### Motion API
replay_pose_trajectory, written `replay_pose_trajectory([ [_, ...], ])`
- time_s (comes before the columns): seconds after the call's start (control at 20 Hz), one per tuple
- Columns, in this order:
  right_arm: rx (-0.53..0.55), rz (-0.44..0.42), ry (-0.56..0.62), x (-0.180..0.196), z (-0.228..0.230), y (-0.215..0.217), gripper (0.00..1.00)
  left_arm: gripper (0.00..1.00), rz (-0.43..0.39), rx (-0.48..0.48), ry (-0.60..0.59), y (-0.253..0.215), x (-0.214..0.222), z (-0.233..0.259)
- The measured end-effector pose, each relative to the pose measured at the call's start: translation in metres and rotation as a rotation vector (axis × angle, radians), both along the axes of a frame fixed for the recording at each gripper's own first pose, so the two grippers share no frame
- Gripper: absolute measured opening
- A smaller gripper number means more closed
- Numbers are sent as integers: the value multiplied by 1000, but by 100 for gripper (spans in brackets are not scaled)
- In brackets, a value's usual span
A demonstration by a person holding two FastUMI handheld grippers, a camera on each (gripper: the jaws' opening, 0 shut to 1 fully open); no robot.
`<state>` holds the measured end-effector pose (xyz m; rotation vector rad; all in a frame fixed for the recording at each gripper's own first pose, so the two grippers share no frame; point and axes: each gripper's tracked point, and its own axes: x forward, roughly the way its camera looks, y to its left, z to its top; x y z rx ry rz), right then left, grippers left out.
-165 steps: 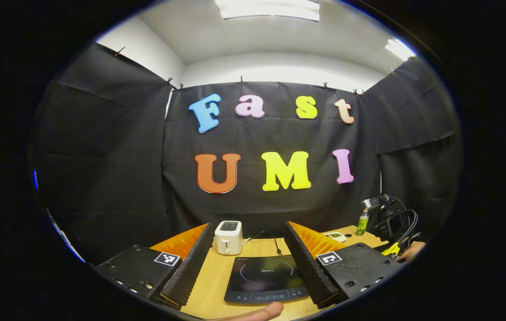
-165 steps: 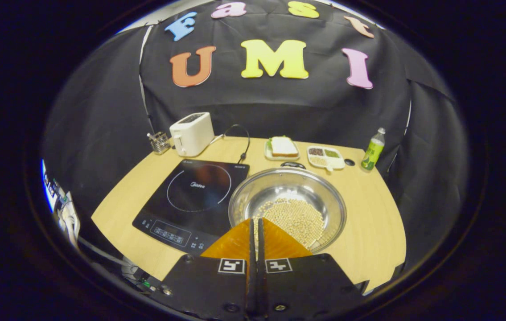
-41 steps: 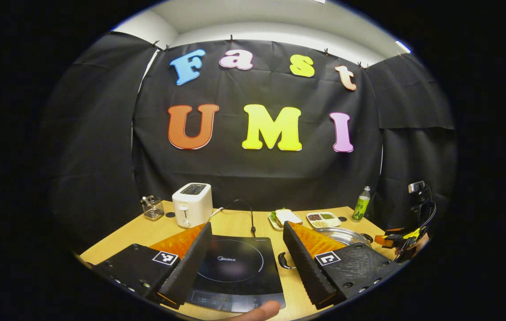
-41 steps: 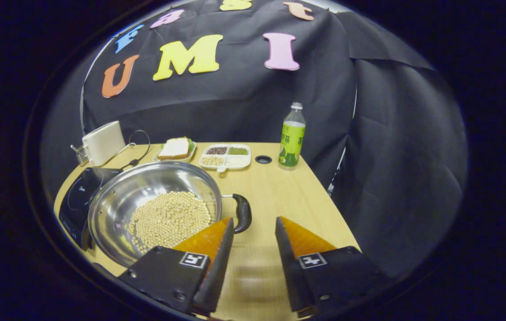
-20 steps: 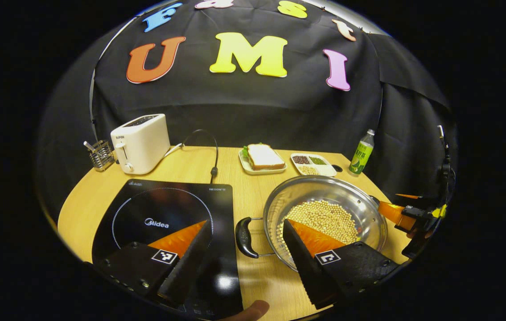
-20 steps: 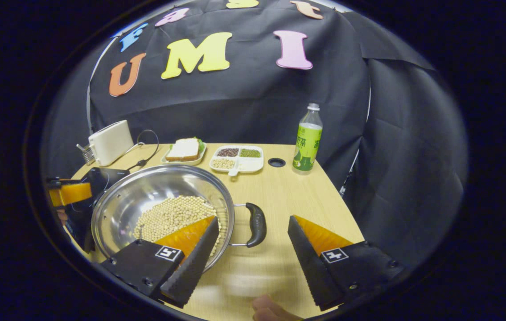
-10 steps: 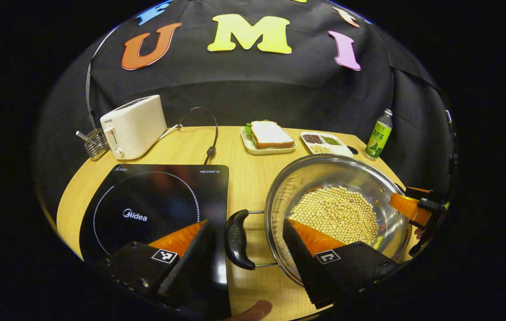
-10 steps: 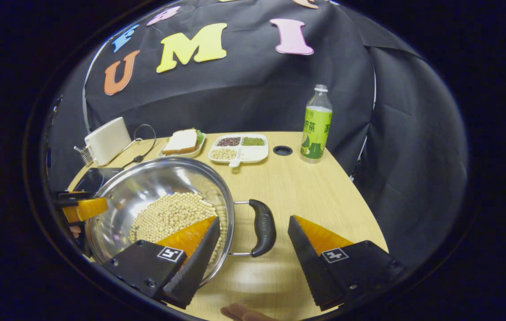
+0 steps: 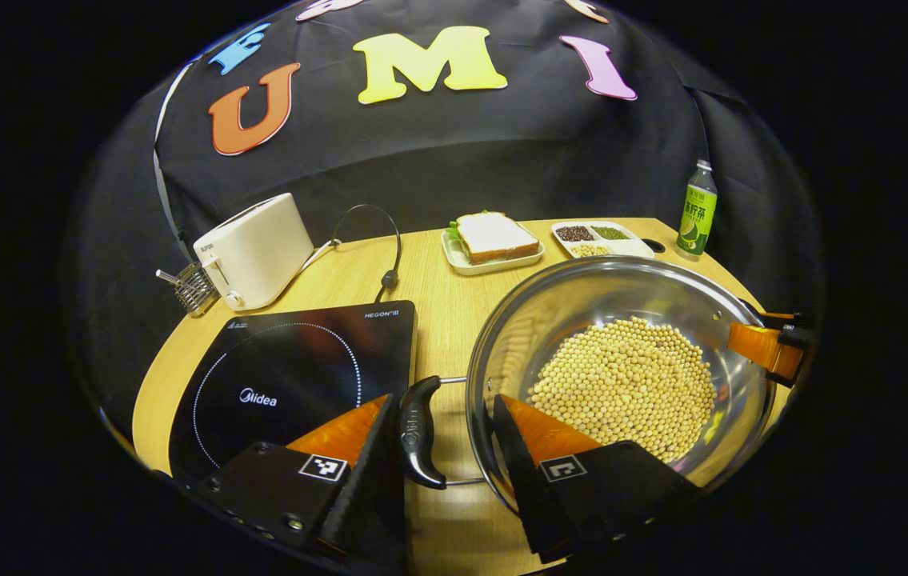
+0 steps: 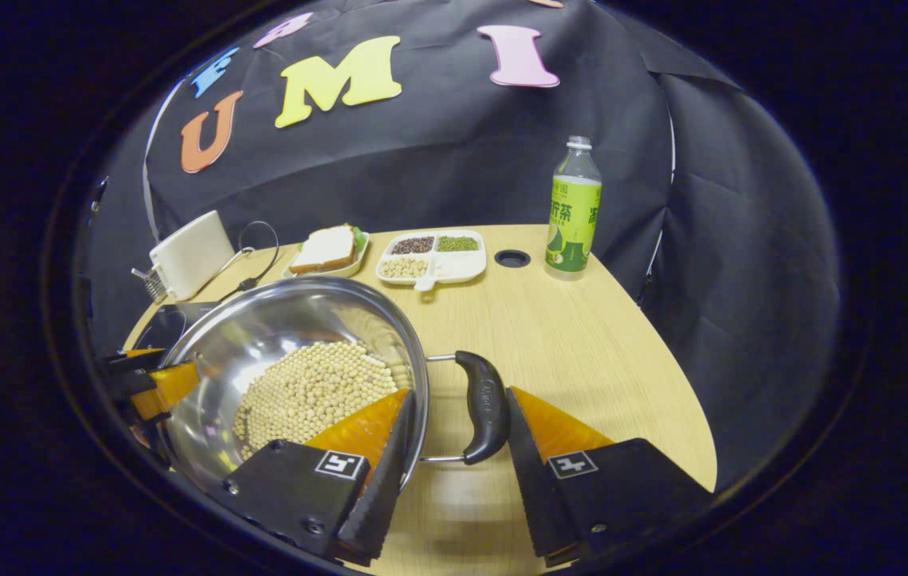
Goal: First push the handle of the pot to place it horizontally, then grasp the pot with both hands and set it on the induction cooktop.
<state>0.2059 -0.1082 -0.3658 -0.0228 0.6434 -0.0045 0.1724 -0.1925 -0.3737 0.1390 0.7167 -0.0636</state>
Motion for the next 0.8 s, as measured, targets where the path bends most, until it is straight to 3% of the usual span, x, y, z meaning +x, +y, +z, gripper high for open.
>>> replay_pose_trajectory([
  [0.05,-3,4,6,0,0,0,67,69,6,-1,-4,0,1,1],
  [0.1,-3,1,9,0,0,0,68,78,7,-9,0,-1,1,-1],
  [0.15,-4,-1,8,0,0,0,69,76,10,-19,0,0,1,-1],
  [0.2,-4,-2,11,0,-1,0,67,64,11,-25,0,0,1,0],
  [0.3,-6,-11,14,-3,0,-1,68,64,14,-45,-6,-1,3,0],
  [0.35,-9,-19,14,-5,1,-2,66,51,17,-69,-12,-1,2,3],
  [0.4,-20,-17,15,-9,1,-4,63,51,18,-98,-5,-3,0,3],
  [0.45,-14,-30,7,-13,3,-7,64,59,9,-119,5,-6,-2,2],
  [0.5,-4,-37,10,-18,3,-9,62,48,2,-126,2,-8,-6,7],
  [0.55,6,-51,11,-25,6,-10,62,56,-15,-116,-5,-10,-9,11],
  [0.8,15,-86,-23,-51,32,-14,64,56,-59,-130,-53,-13,-21,37],
])
